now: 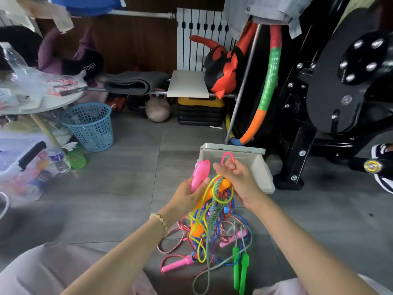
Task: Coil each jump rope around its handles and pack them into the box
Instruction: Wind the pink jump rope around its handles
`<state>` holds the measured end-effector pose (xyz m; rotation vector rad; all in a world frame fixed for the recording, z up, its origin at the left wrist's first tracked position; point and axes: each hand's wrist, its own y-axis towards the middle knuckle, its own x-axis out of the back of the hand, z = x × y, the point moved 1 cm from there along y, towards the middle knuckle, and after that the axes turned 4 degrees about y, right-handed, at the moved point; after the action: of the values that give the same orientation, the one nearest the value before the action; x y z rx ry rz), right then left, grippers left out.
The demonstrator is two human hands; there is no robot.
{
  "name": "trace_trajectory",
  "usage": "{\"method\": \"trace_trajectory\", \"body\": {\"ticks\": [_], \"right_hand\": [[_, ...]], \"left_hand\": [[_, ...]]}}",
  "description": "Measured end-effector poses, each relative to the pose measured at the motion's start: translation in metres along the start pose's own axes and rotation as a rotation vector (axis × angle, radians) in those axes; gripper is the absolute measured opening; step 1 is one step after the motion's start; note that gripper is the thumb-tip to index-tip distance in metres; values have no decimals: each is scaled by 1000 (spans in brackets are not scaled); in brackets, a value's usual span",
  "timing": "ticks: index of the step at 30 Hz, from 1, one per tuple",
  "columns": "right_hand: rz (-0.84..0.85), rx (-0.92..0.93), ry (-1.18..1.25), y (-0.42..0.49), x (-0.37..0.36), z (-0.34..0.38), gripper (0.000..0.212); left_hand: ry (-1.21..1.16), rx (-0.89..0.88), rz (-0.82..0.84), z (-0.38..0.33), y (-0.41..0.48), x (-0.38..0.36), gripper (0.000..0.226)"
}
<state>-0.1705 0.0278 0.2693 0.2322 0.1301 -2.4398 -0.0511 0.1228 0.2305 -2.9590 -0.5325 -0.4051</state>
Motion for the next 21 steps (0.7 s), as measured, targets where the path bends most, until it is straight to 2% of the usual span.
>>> {"method": "trace_trajectory", "body": {"ticks": [3,8,10,13,15,16,19,21], "right_hand": [[-11,-5,-70,-3,1,3,48],[-56,5,-89,-8,-2,-4,49],[-88,23,-108,-9,-9,-6,52],[-144,3,-122,-7,-13,-7,48],[-142,0,-123,-6,-15,-7,50],[-136,-4,-142,-7,-16,-6,54],[-99,-10,-342,-10,-15,-6,48],[-67,-39,-391,-15,-11,-6,40]], "left_hand": [[-50,2,16,0,-2,6,44],[-4,14,279,0,-6,18,27],[0,8,315,-2,-9,16,37],[-57,51,294,-2,-11,11,44],[-102,79,309,-2,-14,9,69],[-108,81,311,-5,-17,8,73],[-72,69,200,-6,-15,7,57],[-41,75,96,-6,-12,12,63]]}}
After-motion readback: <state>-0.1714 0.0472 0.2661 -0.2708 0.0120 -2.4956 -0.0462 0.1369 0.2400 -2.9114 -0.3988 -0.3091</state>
